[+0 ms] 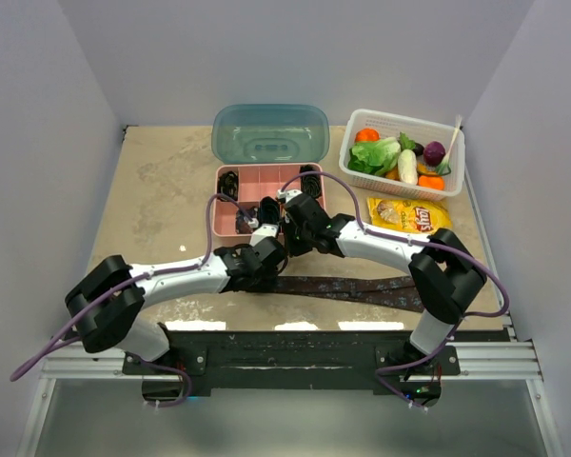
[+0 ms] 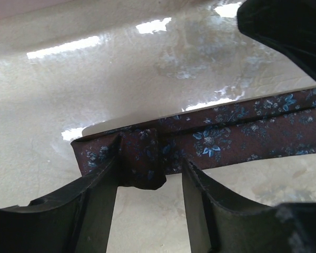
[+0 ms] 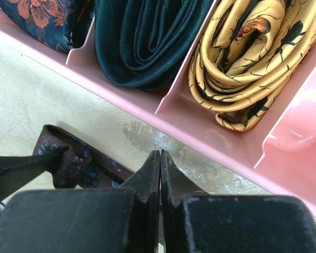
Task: Roll the ties
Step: Roll the tie at the center of the board.
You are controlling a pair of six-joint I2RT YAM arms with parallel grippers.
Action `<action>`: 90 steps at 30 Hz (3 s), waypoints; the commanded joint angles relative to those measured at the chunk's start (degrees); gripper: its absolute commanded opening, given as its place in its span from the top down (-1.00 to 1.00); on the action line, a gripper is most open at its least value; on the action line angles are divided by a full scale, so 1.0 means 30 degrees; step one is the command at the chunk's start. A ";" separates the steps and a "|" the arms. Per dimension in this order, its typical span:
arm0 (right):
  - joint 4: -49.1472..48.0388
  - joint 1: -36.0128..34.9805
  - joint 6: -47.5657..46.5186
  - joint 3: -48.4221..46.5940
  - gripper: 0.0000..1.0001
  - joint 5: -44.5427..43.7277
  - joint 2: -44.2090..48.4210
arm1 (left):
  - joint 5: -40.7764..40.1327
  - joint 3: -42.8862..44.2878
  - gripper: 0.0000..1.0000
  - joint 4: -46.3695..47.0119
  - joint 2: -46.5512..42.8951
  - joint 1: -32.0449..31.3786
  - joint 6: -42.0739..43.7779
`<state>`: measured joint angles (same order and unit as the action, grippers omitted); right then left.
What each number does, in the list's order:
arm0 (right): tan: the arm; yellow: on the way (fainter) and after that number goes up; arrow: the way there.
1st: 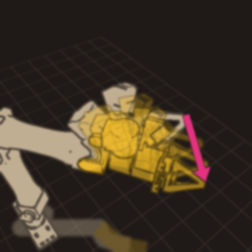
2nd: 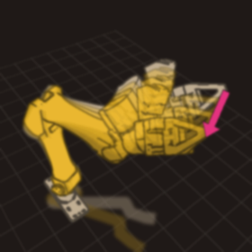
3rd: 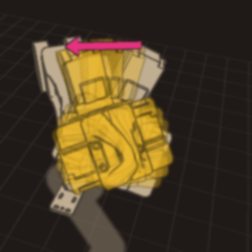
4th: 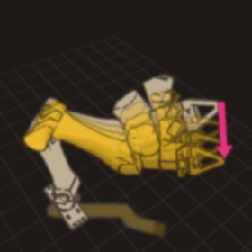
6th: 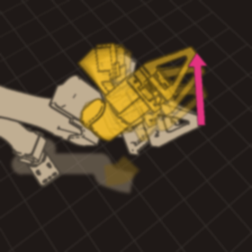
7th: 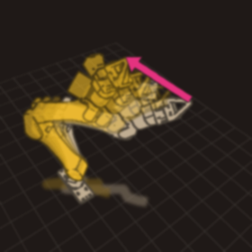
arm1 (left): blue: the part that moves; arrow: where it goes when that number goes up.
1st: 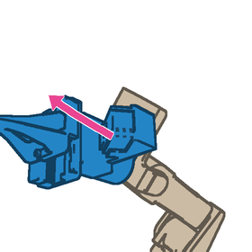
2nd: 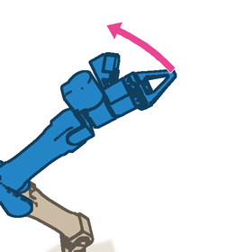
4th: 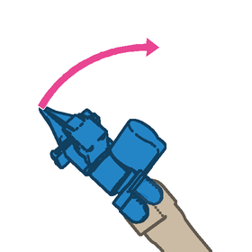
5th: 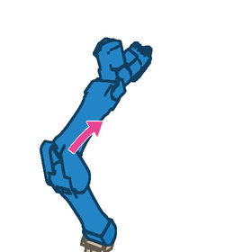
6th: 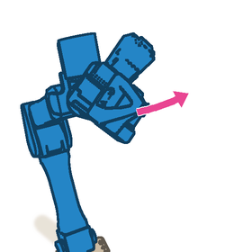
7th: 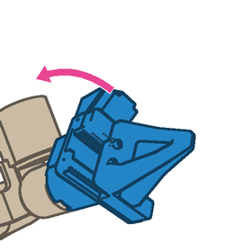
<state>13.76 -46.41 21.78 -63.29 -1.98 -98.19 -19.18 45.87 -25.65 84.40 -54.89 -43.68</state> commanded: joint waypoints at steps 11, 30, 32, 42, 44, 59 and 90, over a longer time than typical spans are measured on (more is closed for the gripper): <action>-0.1100 0.0061 -0.0405 0.0207 1.00 0.1185 0.1412 | 0.2407 -0.1458 -0.15 0.1547 -0.4664 0.1714 -0.0059; -0.2242 -0.2282 0.0357 -0.0905 1.00 0.3032 0.0271 | 1.0658 -0.5648 -0.39 0.4150 -0.9471 0.9534 0.0118; -0.2272 -0.2545 0.0416 -0.0965 1.00 0.3149 0.0065 | 1.1720 -0.6494 -0.40 0.4709 -0.9500 1.0706 0.0001; -0.2594 -0.3132 0.0767 -0.0614 1.00 0.3267 -0.0579 | 1.5123 -0.8960 -0.41 0.7494 -0.8974 1.3200 -0.0205; -0.2653 -0.3132 0.0825 -0.0410 1.00 0.3267 -0.0609 | 1.5212 -0.9224 -0.41 0.7757 -0.8886 1.3230 -0.0235; -0.3121 -0.3191 0.0972 0.1318 1.00 0.3150 -0.0638 | 1.6089 -1.0220 -0.40 0.9982 -0.7598 1.3259 -0.0293; -0.3385 -0.3455 0.1266 0.2990 1.00 0.2183 -0.1459 | 1.8288 -1.1012 -0.21 1.2330 -0.6132 1.2585 -0.1699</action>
<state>1.63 -56.12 25.54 -55.20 6.52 -101.25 33.71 13.15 9.67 65.14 -16.27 -47.44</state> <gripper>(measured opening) 0.007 0.623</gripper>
